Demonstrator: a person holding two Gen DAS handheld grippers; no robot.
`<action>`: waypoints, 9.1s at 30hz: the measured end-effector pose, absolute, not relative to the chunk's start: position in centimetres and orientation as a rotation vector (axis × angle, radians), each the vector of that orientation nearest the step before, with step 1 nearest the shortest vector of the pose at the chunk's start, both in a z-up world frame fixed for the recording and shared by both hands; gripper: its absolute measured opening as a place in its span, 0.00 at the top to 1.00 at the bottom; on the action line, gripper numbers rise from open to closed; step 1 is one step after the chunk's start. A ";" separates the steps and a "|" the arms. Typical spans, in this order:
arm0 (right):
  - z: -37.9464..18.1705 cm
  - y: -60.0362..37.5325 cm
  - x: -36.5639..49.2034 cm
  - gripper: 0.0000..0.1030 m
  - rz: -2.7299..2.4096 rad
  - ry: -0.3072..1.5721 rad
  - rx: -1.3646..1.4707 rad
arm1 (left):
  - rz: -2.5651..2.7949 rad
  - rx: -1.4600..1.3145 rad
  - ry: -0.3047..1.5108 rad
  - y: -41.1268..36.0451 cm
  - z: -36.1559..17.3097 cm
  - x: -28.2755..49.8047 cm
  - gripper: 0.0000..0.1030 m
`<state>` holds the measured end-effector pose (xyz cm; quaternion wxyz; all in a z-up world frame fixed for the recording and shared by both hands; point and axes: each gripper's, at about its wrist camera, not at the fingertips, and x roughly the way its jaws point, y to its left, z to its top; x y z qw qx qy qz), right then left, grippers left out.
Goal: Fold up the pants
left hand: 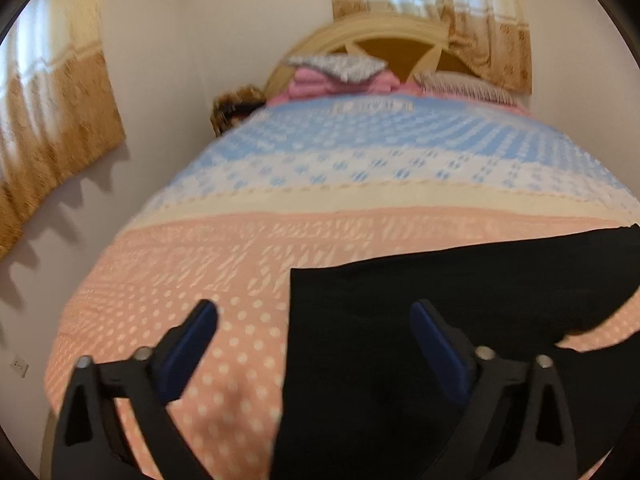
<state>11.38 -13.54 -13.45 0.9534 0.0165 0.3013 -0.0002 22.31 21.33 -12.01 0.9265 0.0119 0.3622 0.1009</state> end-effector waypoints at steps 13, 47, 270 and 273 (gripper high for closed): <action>-13.1 -20.2 15.9 0.01 -0.080 0.673 0.036 | 0.079 -0.114 0.965 24.4 -17.2 29.7 0.57; -18.1 -44.5 45.1 0.42 -0.150 1.005 0.382 | -0.040 -0.165 0.992 24.3 -17.7 32.4 0.81; -12.6 -47.8 23.2 0.49 -0.102 0.880 0.235 | -0.112 -0.347 0.823 24.9 -18.4 24.8 0.85; -13.8 -47.2 27.5 0.49 -0.079 0.912 0.268 | -0.103 -0.330 0.832 24.6 -18.5 24.9 0.85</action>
